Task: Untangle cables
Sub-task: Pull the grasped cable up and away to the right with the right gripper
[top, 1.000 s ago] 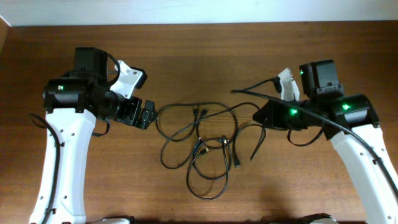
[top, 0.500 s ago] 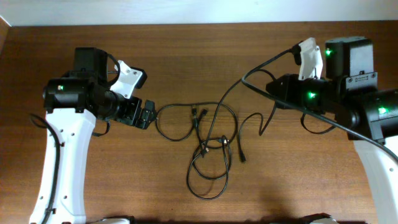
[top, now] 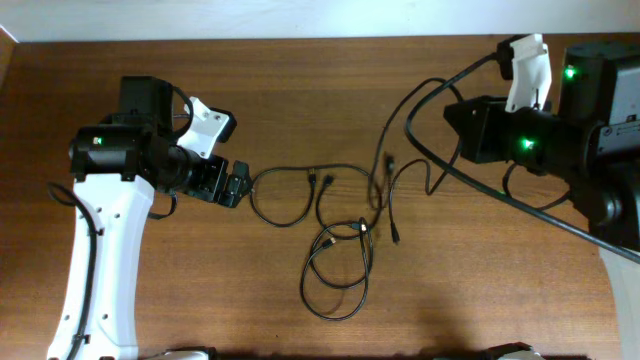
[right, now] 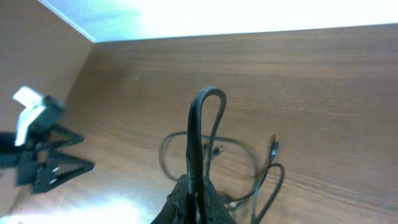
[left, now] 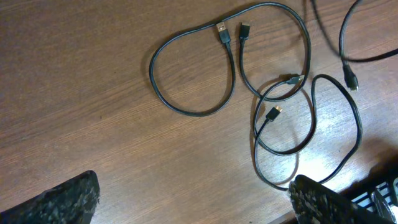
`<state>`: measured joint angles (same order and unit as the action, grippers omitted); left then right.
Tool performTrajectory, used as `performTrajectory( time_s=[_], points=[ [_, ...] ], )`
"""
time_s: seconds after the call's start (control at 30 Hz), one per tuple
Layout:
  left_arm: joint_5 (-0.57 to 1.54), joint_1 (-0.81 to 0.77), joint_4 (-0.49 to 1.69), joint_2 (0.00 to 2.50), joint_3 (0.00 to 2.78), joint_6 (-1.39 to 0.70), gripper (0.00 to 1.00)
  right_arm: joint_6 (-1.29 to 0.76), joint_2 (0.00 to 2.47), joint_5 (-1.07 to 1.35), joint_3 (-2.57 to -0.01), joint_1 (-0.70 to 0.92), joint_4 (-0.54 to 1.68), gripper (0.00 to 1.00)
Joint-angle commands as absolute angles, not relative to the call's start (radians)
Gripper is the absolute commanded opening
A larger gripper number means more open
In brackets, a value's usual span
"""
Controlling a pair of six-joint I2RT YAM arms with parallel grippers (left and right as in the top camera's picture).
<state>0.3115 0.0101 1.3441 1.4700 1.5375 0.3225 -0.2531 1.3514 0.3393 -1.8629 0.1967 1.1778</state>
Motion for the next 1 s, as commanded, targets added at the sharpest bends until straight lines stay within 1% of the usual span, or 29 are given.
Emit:
performTrajectory(
  time_s=[0.0,0.27,0.37,0.5,0.67,0.8,0.97],
  points=[
    [0.326,0.016,1.345,1.475,1.534,0.338,0.99,-0.240,1.347,0.208,-1.898,0.202,1.174,0.04],
    [0.326,0.016,1.345,1.475,1.534,0.338,0.99,-0.240,1.347,-0.197,-1.898,0.202,1.163,0.04],
    [0.326,0.016,1.345,1.475,1.534,0.338,0.99,-0.240,1.347,-0.402,-1.898,0.202,1.163,0.04],
    [0.326,0.016,1.345,1.475,1.534,0.338,0.99,-0.240,1.347,-0.666,-1.898,0.201,1.128,0.04],
    [0.326,0.016,1.345,1.475,1.534,0.338,0.99,-0.240,1.347,-0.896,-1.898,0.200,1.076,0.04],
    [0.326,0.016,1.345,1.475,1.534,0.338,0.99,-0.240,1.348,-0.928,-1.897,0.121,1.058,0.04],
    [0.326,0.016,1.345,1.475,1.534,0.338,0.99,-0.240,1.348,-0.883,-1.897,-0.116,1.058,0.04]
  ],
)
